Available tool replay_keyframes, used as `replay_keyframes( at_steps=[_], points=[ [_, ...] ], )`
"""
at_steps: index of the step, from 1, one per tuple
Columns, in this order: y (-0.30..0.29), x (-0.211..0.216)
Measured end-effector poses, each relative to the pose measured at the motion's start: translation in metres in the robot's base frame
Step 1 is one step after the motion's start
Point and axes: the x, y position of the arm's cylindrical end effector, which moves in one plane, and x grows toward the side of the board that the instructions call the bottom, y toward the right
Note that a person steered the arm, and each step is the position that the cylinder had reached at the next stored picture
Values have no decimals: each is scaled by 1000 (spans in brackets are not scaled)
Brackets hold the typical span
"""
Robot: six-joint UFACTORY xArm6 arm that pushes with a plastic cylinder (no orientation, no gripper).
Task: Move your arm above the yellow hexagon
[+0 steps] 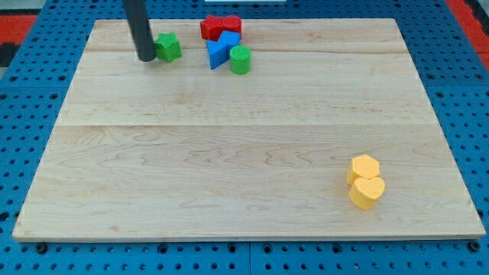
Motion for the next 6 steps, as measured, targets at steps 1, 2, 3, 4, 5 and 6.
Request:
replay_keyframes(
  at_steps=[1,2,3,4,5,6],
  points=[
    [5,-9],
    [76,-19],
    [79,-7],
    [94,65],
    [196,107],
    [303,141]
  ],
)
